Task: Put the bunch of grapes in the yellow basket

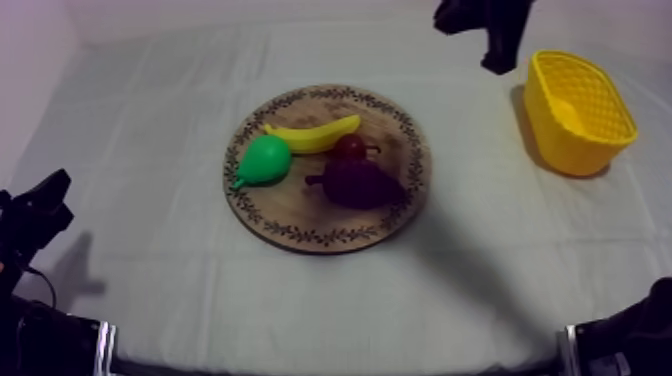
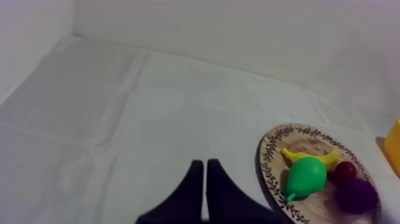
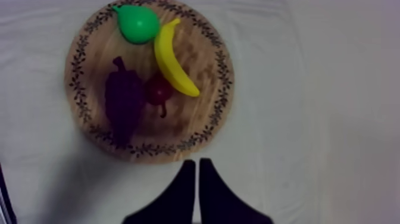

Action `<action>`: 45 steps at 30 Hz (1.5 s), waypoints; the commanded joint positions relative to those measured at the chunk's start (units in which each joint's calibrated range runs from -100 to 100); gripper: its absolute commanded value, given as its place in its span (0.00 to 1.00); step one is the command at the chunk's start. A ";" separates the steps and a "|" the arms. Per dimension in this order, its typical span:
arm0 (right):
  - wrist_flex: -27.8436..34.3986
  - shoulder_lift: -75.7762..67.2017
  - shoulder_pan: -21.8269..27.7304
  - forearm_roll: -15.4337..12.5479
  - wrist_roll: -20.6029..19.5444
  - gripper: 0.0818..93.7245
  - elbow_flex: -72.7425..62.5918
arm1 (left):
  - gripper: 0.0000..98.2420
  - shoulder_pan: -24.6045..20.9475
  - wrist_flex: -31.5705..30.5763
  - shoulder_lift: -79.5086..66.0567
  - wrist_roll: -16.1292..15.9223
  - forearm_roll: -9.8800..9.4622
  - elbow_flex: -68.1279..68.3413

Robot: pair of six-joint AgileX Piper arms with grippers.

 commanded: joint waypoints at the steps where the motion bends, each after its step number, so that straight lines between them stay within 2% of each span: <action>1: 2.95 4.36 -0.86 0.25 0.06 0.01 -2.61 | 0.00 0.00 -0.03 0.00 0.01 -0.03 -0.03; 13: 14.32 17.03 -4.19 2.26 -0.87 0.01 -11.26 | 0.00 0.00 -0.03 0.00 0.01 -0.03 -0.03; 24: 15.13 20.57 -4.99 2.13 -0.75 0.03 -12.35 | 0.00 0.00 -0.03 0.00 0.01 -0.03 -0.03; 26: 14.76 20.65 -5.02 1.79 -0.59 0.11 -12.07 | 0.00 0.00 -0.03 0.00 0.01 -0.03 -0.03; 36: 12.25 20.37 -5.18 1.29 -0.58 0.83 -7.07 | 0.00 0.00 -0.03 0.00 0.01 -0.03 -0.03; 39: 11.38 20.65 -5.63 1.39 -0.65 0.93 -5.25 | 0.00 0.00 -0.03 0.00 0.01 -0.03 -0.03; 45: 9.35 22.75 -6.55 0.92 -1.08 0.97 -3.08 | 0.00 0.00 -0.03 0.00 0.01 -0.03 -0.03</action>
